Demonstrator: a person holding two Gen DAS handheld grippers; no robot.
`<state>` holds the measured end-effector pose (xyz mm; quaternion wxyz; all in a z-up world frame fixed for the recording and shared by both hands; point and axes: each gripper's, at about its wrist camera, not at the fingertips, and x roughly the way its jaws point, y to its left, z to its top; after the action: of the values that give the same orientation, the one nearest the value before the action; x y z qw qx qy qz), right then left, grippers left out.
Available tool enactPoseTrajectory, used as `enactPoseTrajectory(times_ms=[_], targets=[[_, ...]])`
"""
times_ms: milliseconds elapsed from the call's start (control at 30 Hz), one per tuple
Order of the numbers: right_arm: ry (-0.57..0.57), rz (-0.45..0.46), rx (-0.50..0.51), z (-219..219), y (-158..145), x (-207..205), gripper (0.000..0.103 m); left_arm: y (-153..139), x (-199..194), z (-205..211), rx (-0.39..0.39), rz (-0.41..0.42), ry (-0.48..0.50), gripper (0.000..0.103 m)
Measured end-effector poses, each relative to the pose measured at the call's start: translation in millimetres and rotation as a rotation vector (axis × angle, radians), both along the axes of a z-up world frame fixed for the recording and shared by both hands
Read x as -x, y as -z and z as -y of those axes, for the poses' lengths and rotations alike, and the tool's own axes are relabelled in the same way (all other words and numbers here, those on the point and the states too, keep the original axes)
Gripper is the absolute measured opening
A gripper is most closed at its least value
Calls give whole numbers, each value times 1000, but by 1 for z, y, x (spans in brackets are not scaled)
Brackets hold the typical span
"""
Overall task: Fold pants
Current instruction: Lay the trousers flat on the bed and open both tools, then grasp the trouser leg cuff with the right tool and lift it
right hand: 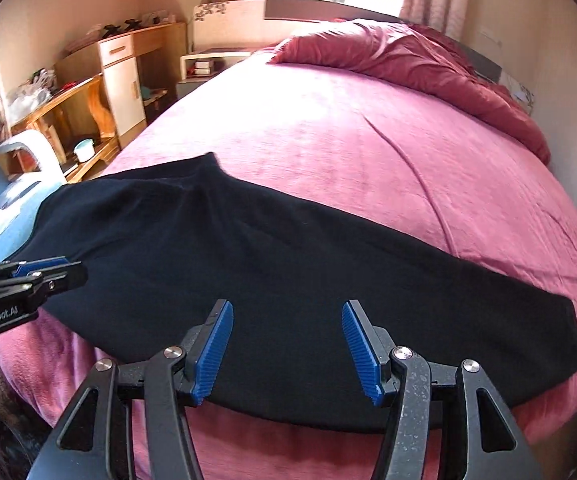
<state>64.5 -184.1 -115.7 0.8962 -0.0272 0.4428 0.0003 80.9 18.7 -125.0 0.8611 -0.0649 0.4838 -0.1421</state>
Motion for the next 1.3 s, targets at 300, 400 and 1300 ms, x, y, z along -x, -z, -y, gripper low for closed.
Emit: enactPoseTrajectory(times_ms=[300, 400, 1300], targets=[[270, -110, -219, 132, 26, 7, 52, 15, -5, 49, -33, -37, 145, 30], [409, -111, -319, 193, 31, 22, 50, 21, -4, 55, -35, -58, 171, 30], [1008, -10, -665, 391, 70, 128, 36, 32, -19, 67, -74, -95, 126, 33]])
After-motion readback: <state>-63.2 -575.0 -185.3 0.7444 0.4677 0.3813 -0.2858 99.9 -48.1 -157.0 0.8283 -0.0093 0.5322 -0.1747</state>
